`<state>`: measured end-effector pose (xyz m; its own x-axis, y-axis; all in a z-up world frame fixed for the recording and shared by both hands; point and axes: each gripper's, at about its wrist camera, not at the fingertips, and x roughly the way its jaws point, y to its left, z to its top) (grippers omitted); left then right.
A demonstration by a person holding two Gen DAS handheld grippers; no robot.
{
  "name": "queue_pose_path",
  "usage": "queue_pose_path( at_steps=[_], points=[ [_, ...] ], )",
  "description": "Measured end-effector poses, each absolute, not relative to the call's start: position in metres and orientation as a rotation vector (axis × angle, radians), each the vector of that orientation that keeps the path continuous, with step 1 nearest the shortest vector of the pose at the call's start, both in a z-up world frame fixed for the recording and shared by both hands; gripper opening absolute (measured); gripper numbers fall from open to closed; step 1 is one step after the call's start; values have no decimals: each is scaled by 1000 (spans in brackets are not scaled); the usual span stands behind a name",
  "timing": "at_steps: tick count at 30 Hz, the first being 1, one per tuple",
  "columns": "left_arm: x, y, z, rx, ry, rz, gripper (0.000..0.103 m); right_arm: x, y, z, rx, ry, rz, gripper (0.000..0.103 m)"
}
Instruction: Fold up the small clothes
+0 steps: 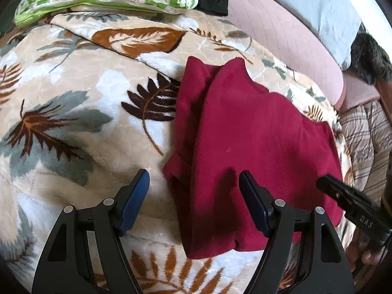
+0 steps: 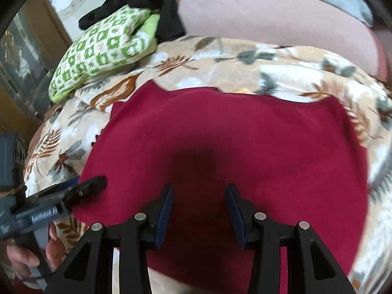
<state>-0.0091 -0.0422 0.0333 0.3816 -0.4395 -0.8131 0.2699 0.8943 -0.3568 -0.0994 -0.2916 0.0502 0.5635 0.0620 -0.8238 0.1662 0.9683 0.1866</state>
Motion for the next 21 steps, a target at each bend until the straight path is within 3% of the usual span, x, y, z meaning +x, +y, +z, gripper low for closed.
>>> queue_pose_path(
  at_steps=[9, 11, 21],
  points=[
    [-21, -52, 30, -152, 1068, -526, 75, -153, -332, 42, 324, 1036, -225, 46],
    [-23, -55, 28, -142, 1072, -548, 75, -161, -337, 38, 348, 1048, -249, 51],
    [-25, -55, 18, -153, 1104, -575, 79, -148, -308, 45, 278, 1085, -209, 57]
  ],
)
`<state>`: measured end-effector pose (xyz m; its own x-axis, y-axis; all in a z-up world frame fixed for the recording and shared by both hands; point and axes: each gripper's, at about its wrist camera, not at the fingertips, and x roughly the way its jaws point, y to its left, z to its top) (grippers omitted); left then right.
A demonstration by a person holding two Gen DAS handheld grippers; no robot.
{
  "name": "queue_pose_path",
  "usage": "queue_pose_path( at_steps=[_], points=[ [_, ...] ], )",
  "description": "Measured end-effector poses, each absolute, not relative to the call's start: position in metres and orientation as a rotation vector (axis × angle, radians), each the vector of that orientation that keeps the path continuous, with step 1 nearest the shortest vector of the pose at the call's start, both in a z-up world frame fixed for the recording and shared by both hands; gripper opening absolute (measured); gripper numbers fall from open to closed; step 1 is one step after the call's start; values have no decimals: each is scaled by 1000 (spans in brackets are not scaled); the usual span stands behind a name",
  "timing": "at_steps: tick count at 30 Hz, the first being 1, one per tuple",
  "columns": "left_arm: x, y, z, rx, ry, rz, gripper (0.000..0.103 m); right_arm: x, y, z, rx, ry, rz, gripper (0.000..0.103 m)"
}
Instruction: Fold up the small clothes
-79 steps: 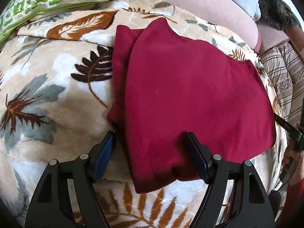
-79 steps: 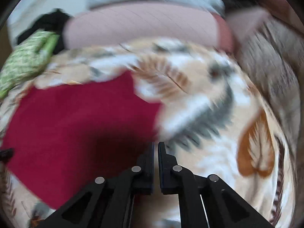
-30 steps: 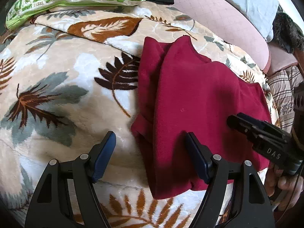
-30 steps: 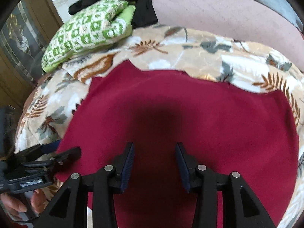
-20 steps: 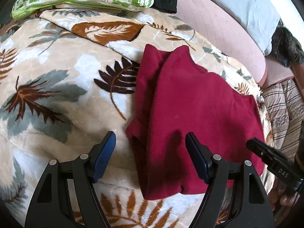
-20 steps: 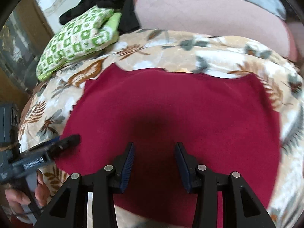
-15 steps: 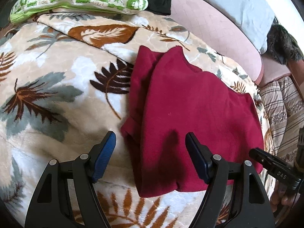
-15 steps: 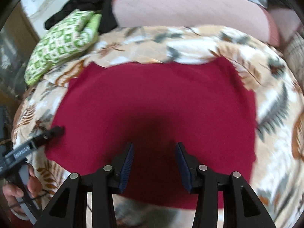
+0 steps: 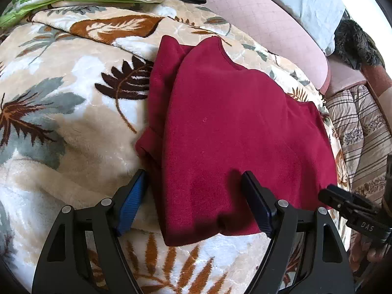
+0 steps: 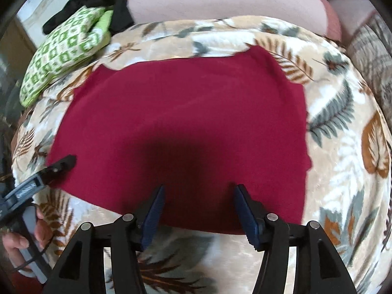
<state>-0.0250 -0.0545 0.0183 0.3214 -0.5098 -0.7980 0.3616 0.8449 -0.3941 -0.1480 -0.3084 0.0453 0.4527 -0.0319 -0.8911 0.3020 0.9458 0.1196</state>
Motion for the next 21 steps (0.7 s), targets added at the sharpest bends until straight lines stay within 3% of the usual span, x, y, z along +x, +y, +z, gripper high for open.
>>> queue_pose_path(
  at_steps=[21],
  points=[
    [-15, -21, 20, -251, 1106, -464, 79, -25, -251, 49, 255, 1054, -39, 62]
  ],
)
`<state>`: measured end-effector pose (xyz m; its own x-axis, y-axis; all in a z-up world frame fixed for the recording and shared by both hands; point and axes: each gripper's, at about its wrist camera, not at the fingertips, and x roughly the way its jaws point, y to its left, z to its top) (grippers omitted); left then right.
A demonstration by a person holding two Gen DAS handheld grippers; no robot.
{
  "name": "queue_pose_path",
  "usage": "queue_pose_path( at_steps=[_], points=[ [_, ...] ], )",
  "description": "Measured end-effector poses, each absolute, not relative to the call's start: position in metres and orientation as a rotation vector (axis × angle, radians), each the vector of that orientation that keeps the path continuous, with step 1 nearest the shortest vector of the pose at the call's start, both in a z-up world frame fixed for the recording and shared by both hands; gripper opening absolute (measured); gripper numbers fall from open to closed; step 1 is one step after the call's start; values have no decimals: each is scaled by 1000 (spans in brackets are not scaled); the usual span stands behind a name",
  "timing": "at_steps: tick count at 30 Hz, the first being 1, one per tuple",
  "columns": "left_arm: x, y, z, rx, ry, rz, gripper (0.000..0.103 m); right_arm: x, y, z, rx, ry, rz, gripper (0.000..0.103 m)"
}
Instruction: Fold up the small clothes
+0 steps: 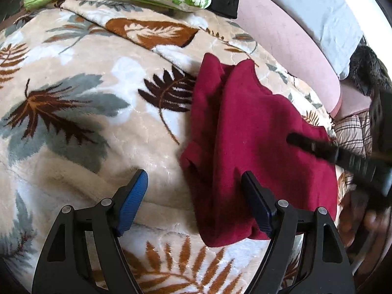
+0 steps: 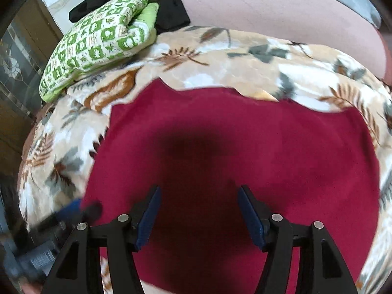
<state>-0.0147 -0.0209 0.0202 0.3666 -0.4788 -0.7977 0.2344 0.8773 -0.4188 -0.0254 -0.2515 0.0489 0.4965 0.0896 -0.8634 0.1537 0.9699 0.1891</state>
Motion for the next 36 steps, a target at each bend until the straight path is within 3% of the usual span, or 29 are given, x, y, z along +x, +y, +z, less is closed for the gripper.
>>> queue_pose_path(
  at_steps=[7, 13, 19, 25, 27, 29, 31, 36],
  points=[
    [-13, -22, 19, -255, 1099, -474, 79, 35, -226, 59, 272, 1065, 31, 63],
    [-11, -21, 17, -264, 1102, -477, 79, 78, -175, 48, 152, 1156, 109, 71],
    [-8, -20, 16, -278, 1110, -483, 79, 97, -144, 24, -42, 1238, 76, 75],
    [-5, -19, 16, -266, 1111, -484, 79, 101, -145, 15, -46, 1211, 27, 77],
    [-4, -20, 16, -260, 1110, -484, 79, 98, -147, 17, -71, 1188, 11, 67],
    [-3, -20, 16, -261, 1110, -484, 79, 93, -152, 23, -66, 1160, 32, 41],
    [-1, -20, 17, -273, 1111, -489, 79, 85, -163, 34, 4, 1139, 74, 23],
    [0, -26, 24, -308, 1088, -556, 79, 65, -192, 64, 159, 1051, 134, 17]
  ],
)
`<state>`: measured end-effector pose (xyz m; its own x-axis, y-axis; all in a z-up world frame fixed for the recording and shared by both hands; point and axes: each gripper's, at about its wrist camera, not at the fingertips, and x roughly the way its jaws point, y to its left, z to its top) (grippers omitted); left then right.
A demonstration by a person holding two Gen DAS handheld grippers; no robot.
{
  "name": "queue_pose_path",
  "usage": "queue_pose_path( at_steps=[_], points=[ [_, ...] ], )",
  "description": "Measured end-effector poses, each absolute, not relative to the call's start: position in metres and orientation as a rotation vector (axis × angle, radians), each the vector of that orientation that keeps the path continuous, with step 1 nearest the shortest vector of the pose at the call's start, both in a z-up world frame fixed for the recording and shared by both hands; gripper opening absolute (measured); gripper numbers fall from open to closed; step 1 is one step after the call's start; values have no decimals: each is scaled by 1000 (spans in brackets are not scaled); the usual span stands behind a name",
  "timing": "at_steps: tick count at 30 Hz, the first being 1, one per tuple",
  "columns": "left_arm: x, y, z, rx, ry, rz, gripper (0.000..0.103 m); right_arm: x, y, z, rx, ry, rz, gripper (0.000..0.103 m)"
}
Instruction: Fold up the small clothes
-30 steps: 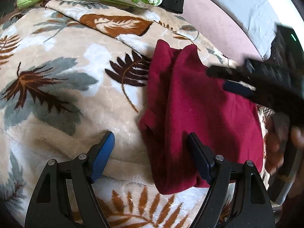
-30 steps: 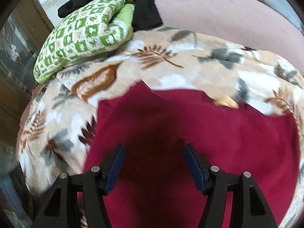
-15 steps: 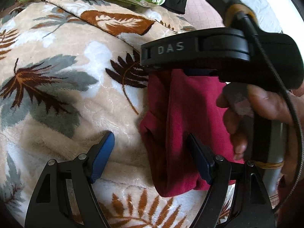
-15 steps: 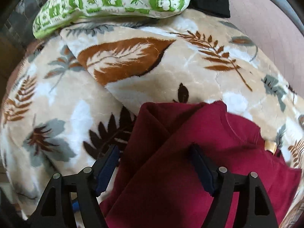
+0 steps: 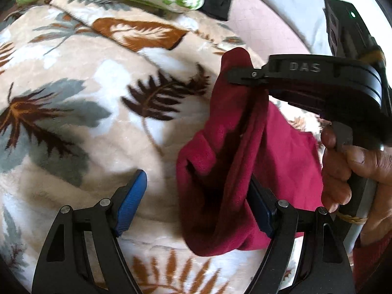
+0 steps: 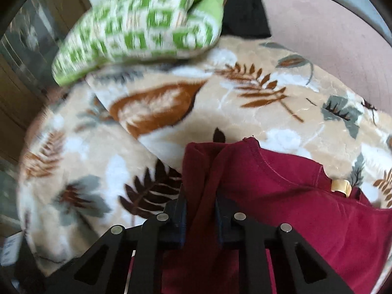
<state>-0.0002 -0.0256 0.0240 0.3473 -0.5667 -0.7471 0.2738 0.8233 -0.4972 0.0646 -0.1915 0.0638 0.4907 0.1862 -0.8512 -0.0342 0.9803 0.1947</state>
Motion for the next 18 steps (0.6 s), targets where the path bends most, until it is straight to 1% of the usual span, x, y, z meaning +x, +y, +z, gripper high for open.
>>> queue_pose_path(
  at_steps=[5, 6, 7, 8, 9, 11, 12, 14, 18],
  points=[
    [-12, -44, 32, -232, 1052, -607, 78, 52, -206, 80, 245, 994, 175, 16],
    [-14, -46, 34, -230, 1039, -618, 74, 48, -209, 84, 255, 983, 182, 16],
    [-17, -47, 38, -235, 1017, -629, 58, 44, -213, 87, 259, 972, 186, 16],
    [-19, -48, 43, -238, 1003, -646, 48, 39, -217, 91, 261, 958, 191, 15],
    [-22, -51, 48, -235, 990, -660, 46, 33, -222, 95, 263, 948, 193, 15],
    [-31, -56, 63, -232, 951, -675, 34, 21, -237, 103, 274, 926, 195, 15],
    [-39, -63, 72, -223, 930, -698, 33, 16, -245, 107, 277, 915, 199, 15],
    [-54, -80, 90, -184, 892, -742, 27, 2, -264, 119, 279, 888, 196, 15],
    [-82, -137, 115, -92, 858, -849, 25, -29, -315, 139, 291, 845, 152, 14]
  ],
)
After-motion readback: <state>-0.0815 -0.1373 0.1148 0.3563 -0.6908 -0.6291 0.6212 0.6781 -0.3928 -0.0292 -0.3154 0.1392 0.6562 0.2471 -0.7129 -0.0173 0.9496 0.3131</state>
